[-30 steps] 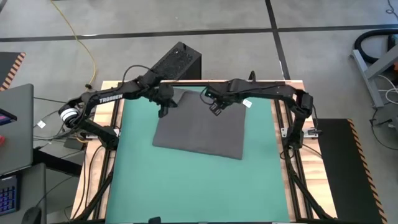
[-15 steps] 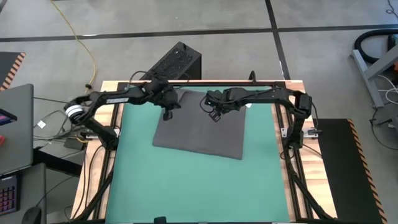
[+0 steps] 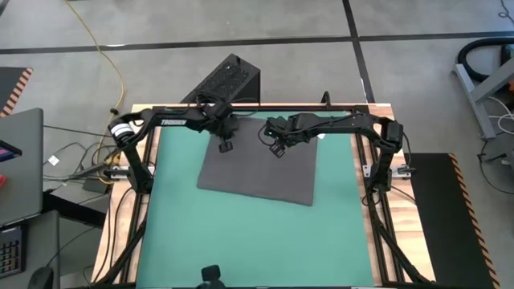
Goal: Roll towel
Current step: Fold the gray towel
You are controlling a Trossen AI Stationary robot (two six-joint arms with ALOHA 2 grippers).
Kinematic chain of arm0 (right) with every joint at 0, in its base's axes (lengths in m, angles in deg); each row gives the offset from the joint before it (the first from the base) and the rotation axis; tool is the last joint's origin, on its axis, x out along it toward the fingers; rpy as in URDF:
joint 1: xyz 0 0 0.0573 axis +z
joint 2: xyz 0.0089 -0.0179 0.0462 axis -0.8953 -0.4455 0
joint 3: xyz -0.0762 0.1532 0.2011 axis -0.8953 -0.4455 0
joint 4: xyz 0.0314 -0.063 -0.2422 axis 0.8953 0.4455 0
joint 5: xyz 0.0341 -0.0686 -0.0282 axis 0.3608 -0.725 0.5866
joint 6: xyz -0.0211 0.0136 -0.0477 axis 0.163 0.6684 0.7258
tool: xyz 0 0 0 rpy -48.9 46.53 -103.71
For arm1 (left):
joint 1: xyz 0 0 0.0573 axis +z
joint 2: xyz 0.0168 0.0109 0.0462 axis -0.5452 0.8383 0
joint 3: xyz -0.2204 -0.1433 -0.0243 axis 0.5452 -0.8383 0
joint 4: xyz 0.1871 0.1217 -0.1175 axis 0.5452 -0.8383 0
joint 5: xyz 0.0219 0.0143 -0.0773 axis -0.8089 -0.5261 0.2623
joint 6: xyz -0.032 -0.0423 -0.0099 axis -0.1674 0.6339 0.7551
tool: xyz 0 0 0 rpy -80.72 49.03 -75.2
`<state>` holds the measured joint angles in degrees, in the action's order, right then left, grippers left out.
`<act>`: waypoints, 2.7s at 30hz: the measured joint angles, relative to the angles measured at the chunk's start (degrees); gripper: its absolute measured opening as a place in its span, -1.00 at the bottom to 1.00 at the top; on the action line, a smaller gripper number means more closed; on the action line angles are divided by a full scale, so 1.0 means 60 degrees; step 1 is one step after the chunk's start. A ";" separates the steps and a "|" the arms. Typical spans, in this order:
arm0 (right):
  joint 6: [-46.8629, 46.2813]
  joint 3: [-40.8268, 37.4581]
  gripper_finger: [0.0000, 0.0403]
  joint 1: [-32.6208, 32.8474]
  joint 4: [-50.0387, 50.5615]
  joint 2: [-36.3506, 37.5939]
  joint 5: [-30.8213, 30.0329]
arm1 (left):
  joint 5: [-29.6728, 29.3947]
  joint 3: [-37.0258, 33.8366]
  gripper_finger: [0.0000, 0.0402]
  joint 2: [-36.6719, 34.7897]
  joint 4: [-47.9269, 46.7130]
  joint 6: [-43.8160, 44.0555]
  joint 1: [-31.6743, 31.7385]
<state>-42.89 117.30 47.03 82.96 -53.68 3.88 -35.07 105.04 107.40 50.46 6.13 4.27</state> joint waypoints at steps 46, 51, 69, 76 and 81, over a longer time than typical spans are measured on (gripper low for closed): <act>-0.2624 -0.6847 -0.93 0.6149 -0.6541 0.4576 -0.1533 | -0.0853 -0.5776 -1.00 -0.9205 0.3718 0.7577 -0.4984; -0.4470 -0.6845 -0.93 0.6748 -0.6570 0.3672 -0.2628 | -0.2069 -0.6257 -1.00 -0.8945 0.3705 0.7596 -0.5909; -0.7404 -0.6196 -0.93 0.7711 -0.6623 0.1287 -0.2535 | -0.4276 -0.6994 -1.00 -0.6695 0.4514 0.8398 -0.8227; -0.7857 -0.6200 -0.93 0.8009 -0.6501 0.1224 -0.2499 | -0.4944 -0.6994 -1.00 -0.5751 0.4467 0.8809 -0.8344; -0.8156 -0.6200 -0.93 0.8139 -0.6384 0.1231 -0.2495 | -0.5084 -0.6994 -1.00 -0.5090 0.4271 0.9374 -0.8446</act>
<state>-91.83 80.10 95.87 44.66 -46.29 -11.09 -65.58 63.08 76.86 76.09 62.37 -46.41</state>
